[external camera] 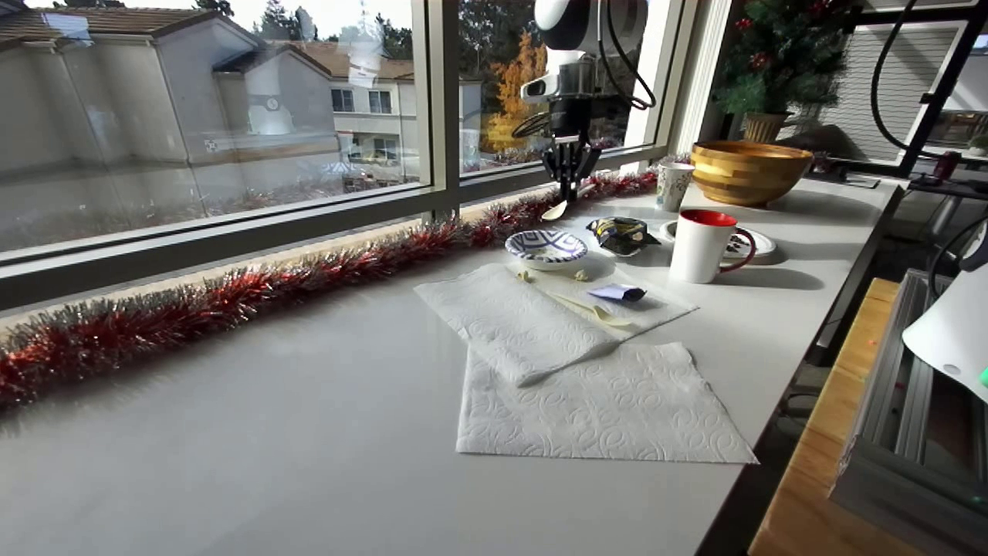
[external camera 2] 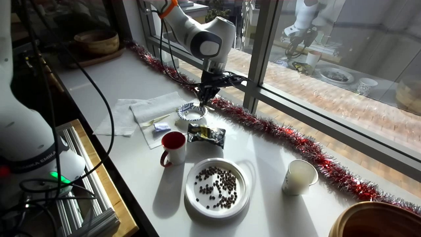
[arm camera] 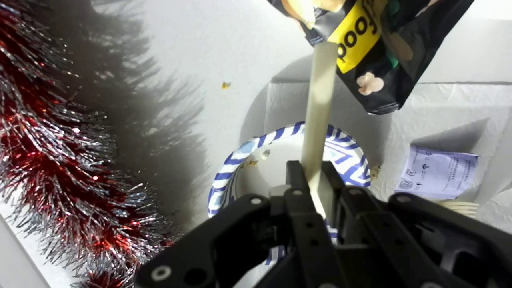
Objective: Using the spoon, move one object from the plate to the left, to the cup
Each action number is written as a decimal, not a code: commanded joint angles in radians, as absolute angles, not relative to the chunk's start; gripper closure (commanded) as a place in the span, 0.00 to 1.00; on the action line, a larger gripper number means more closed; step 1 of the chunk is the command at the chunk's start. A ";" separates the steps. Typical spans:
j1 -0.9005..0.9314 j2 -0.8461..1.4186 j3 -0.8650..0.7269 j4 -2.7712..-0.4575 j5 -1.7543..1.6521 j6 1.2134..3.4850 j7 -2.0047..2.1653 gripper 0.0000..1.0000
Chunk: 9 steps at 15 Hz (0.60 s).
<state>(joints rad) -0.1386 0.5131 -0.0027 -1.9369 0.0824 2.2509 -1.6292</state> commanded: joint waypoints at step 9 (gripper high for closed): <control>-0.055 0.571 0.003 -1.964 -0.072 2.278 -1.312 0.97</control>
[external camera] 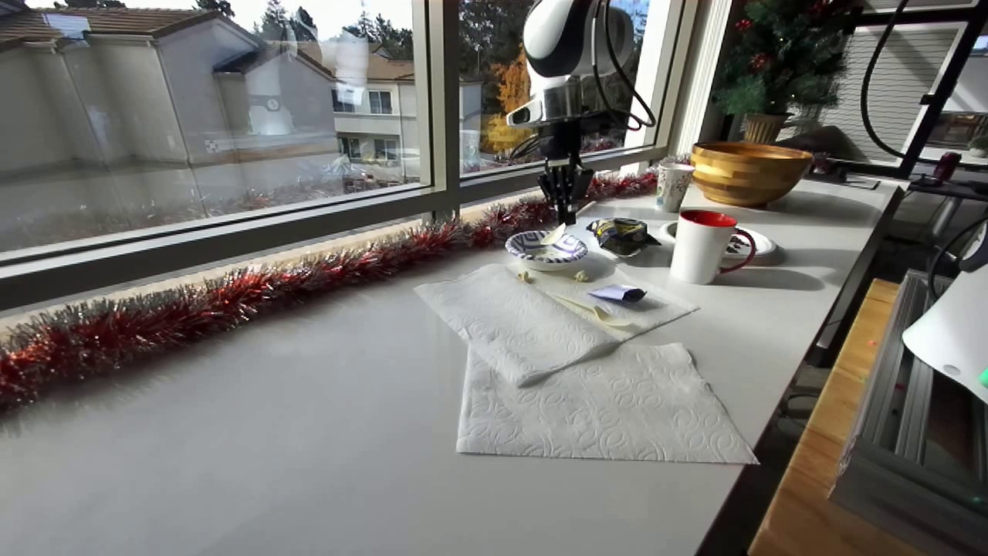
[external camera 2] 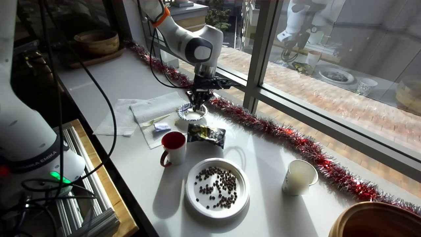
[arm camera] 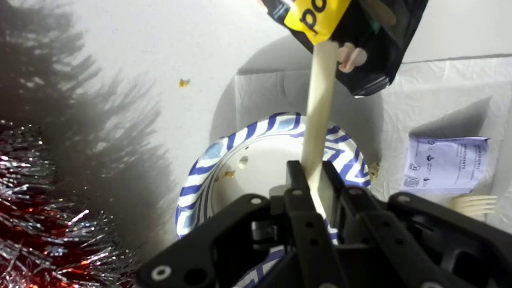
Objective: Using the spoon, move one object from the plate to the left, to the cup
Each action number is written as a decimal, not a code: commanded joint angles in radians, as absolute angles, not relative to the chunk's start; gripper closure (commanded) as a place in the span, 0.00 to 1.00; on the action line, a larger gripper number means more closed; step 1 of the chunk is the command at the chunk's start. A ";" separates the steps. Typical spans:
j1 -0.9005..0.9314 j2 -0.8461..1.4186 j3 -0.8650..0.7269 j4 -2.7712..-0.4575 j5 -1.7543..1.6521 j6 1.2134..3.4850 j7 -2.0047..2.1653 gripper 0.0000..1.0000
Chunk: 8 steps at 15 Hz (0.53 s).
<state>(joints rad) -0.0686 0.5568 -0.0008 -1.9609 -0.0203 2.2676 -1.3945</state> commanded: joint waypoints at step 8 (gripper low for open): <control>-0.033 0.595 -0.001 -1.958 -0.164 2.274 -1.164 0.97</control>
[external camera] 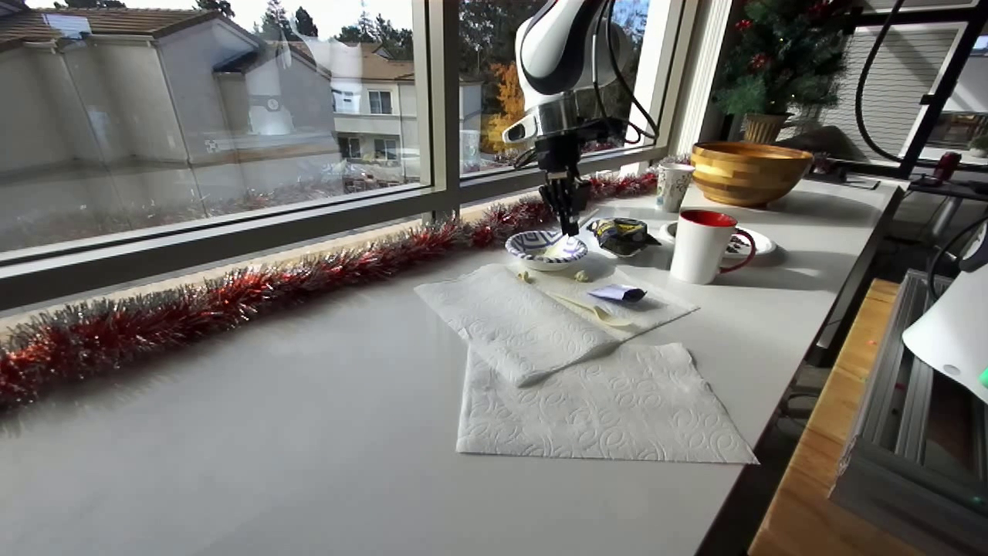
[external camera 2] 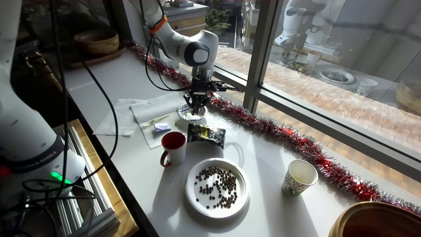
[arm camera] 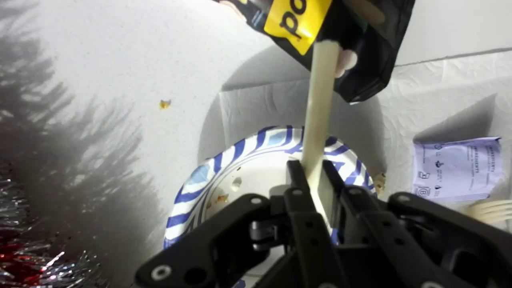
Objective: Using the spoon, move one object from the plate to the left, to the cup
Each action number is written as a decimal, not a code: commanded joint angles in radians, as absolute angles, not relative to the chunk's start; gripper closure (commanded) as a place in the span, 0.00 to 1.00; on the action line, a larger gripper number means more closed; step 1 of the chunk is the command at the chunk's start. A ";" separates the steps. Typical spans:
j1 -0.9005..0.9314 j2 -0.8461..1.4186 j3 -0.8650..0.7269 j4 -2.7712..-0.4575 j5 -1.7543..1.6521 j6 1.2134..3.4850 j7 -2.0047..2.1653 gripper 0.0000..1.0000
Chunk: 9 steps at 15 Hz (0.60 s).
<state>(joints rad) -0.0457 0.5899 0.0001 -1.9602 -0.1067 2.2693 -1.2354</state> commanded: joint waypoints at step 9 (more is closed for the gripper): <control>0.006 0.610 0.002 -1.942 -0.264 2.272 -1.047 0.97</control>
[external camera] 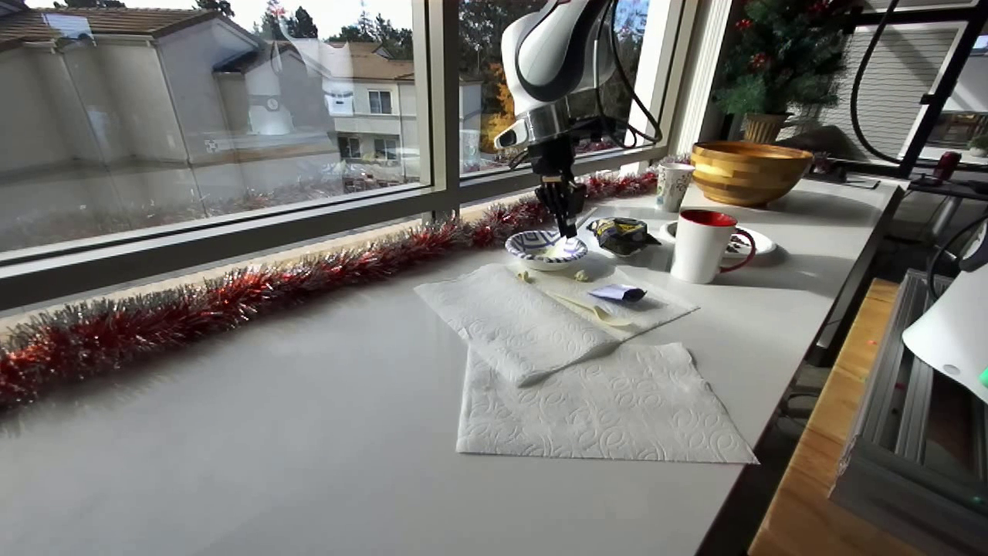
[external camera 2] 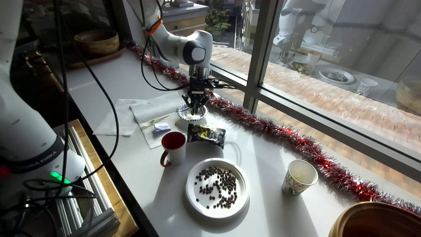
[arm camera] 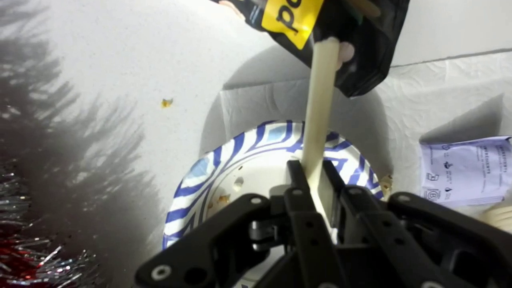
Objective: Using the spoon, move one object from the plate to the left, to the cup
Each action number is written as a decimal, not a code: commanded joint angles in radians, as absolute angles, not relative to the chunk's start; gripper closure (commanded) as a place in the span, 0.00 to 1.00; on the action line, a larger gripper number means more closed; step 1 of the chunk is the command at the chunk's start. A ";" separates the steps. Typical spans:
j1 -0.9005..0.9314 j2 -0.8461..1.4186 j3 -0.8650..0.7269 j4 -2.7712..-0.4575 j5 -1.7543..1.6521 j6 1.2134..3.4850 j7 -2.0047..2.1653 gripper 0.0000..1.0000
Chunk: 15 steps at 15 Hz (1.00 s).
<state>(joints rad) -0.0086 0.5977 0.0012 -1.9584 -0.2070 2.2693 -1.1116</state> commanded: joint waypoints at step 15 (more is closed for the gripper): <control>0.042 0.650 0.018 -1.910 -0.364 2.319 -0.903 0.97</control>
